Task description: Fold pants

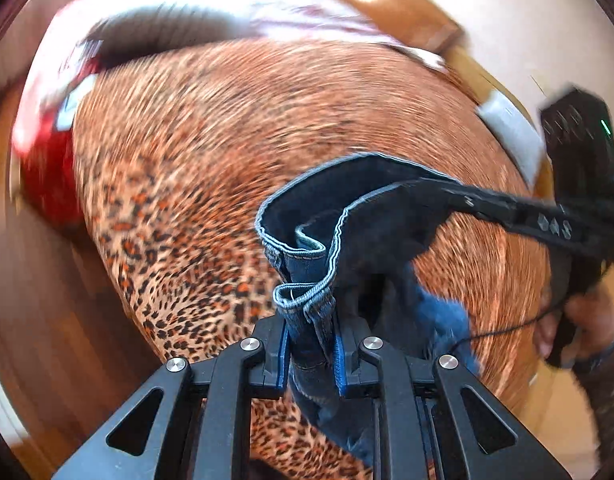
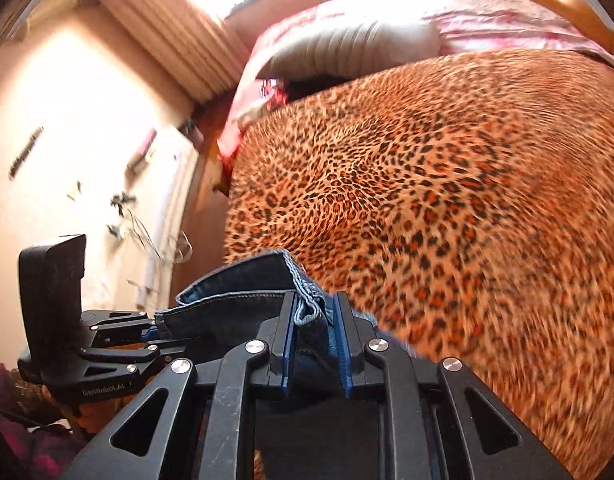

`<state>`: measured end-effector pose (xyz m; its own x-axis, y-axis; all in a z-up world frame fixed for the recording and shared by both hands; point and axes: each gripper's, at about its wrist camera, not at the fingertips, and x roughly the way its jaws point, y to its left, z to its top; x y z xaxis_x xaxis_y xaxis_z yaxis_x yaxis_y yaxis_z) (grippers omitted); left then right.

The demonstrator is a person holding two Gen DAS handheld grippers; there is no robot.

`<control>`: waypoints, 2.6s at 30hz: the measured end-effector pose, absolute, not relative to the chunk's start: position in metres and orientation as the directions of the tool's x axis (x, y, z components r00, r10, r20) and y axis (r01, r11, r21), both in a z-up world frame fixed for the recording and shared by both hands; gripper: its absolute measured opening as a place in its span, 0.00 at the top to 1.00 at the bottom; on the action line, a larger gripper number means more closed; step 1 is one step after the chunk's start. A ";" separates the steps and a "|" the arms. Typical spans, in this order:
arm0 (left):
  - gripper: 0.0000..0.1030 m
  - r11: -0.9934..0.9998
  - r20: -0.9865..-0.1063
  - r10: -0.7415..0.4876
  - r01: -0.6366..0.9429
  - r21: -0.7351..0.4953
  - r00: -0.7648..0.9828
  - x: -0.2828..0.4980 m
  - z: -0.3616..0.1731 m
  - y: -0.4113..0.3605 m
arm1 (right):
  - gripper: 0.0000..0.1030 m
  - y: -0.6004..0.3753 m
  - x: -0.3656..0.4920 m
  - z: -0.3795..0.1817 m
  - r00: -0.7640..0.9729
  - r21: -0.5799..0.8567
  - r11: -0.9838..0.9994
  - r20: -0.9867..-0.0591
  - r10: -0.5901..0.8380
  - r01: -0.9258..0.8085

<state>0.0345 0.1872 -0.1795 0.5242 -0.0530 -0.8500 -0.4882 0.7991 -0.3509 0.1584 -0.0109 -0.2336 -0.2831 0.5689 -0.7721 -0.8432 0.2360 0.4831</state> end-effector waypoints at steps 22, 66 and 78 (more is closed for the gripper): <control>0.71 0.958 -0.947 -0.190 -0.163 -0.236 0.258 -0.050 -0.216 -0.008 | 0.63 -0.300 0.136 -0.344 -0.132 0.486 0.679 -0.854 0.504 -0.551; 0.51 0.682 -0.869 -0.314 -0.546 -0.487 0.383 -0.028 -0.215 0.075 | 0.60 -0.203 0.128 -0.268 -0.038 0.568 0.491 -0.679 0.734 -0.660; 0.58 0.781 -0.880 -0.335 -0.424 -0.459 0.336 -0.020 -0.204 0.029 | 0.58 -0.208 0.146 -0.312 -0.061 0.542 0.610 -0.774 0.630 -0.578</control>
